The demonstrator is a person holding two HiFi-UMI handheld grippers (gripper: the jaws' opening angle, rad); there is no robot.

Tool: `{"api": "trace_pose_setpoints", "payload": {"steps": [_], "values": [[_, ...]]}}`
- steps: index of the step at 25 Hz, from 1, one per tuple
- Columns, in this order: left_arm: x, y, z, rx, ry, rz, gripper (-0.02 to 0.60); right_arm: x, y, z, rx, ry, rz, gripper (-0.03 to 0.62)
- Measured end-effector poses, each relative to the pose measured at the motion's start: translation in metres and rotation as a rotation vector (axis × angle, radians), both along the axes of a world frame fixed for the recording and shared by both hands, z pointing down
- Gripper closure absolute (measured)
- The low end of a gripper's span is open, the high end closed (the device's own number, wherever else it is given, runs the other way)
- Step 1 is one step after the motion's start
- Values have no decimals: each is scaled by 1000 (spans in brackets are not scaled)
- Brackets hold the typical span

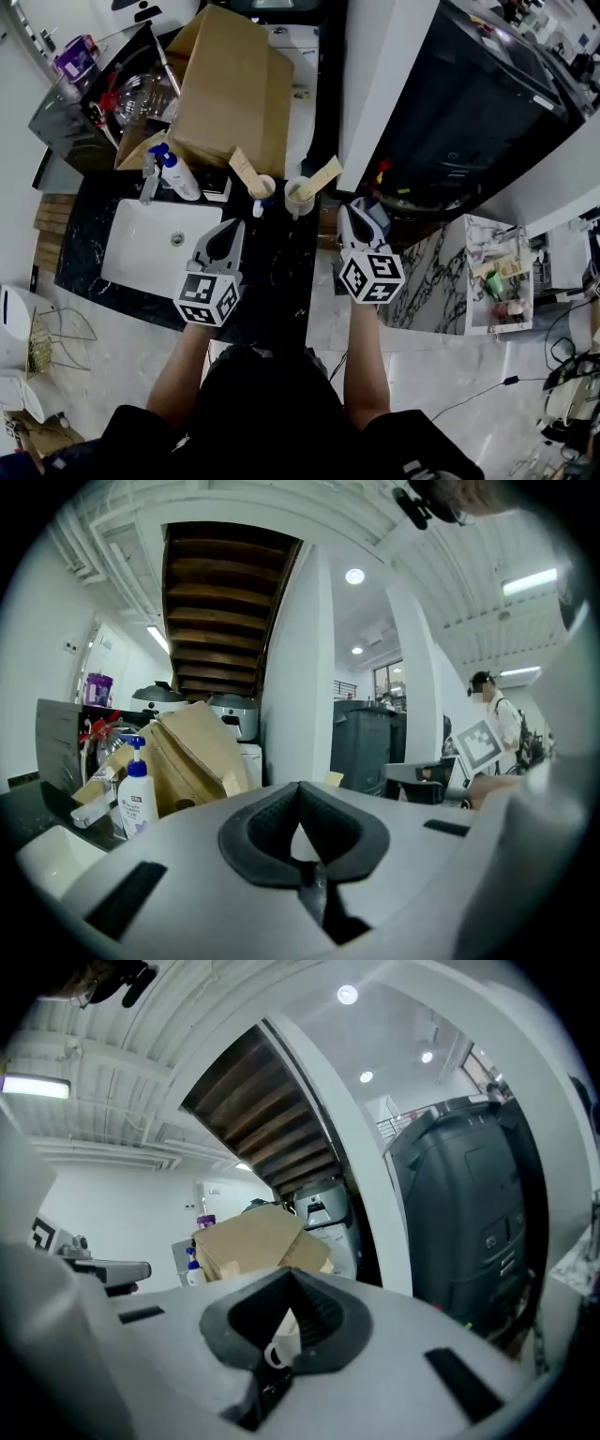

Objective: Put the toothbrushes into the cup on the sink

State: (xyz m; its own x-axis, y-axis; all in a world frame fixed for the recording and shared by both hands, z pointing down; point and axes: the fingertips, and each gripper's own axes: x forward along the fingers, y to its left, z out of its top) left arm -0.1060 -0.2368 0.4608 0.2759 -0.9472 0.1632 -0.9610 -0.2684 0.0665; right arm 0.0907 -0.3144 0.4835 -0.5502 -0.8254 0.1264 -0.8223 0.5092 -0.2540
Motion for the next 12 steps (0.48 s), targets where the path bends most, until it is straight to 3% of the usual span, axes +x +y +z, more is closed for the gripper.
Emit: {"api": "trace_pose_setpoints", "payload": {"steps": [5, 12], "values": [[-3, 10, -13, 35, 12, 22, 578, 3, 24, -24, 59, 63, 31, 592], [-17, 25, -32, 97, -20, 55, 578, -4, 65, -53, 103, 73, 90, 592]]}}
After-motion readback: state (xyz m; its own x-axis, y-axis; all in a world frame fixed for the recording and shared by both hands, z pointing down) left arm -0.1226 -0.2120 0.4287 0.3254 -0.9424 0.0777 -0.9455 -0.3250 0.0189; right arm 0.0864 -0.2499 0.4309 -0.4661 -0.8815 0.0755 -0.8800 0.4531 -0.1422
